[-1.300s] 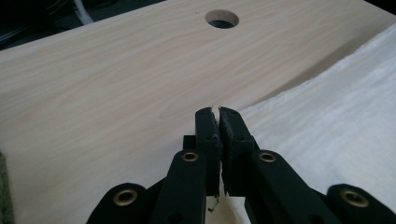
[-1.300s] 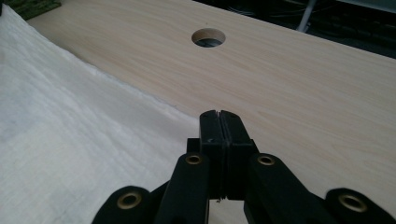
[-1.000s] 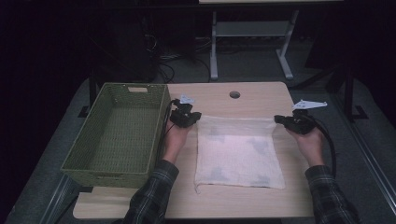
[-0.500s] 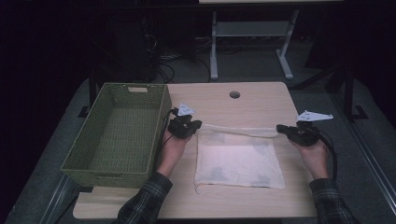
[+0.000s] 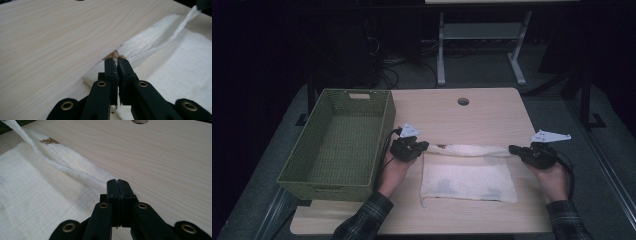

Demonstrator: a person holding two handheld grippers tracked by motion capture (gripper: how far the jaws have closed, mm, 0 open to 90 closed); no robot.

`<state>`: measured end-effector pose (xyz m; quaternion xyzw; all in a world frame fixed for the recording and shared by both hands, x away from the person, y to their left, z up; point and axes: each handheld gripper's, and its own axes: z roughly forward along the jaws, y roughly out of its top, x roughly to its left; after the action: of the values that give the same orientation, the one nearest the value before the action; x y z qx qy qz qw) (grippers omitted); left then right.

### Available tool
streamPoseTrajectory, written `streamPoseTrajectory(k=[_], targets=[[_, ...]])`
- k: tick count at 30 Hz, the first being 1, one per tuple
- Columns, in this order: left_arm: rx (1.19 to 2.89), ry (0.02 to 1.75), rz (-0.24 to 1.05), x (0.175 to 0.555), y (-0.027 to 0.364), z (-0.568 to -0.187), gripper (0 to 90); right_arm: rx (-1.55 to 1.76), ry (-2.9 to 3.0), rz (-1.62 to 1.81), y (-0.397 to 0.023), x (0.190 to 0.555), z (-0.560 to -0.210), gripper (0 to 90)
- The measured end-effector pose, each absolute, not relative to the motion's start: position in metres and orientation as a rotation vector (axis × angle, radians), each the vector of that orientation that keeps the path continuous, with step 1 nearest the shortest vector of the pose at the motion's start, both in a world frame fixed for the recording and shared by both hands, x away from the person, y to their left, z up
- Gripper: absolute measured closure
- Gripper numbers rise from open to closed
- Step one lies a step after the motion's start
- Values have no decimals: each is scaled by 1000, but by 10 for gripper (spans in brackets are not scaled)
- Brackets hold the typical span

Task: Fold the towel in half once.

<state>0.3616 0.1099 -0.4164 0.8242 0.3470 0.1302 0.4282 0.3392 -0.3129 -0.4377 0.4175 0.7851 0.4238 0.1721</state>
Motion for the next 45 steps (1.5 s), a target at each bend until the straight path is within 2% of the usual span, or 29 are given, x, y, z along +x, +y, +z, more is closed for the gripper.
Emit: streamPoseTrajectory(k=[4, 23, 45], targets=[[2059, 853, 341, 354, 109, -415, 869, 1172, 2239, 1217, -314, 332, -438, 889], [2075, 809, 258, 309, 120, -420, 869, 1128, 2270, 1245, -316, 293, -438, 889], [2148, 787, 193, 282, 121, -428, 869, 1111, 2328, 1245, -318, 247, -445, 888]])
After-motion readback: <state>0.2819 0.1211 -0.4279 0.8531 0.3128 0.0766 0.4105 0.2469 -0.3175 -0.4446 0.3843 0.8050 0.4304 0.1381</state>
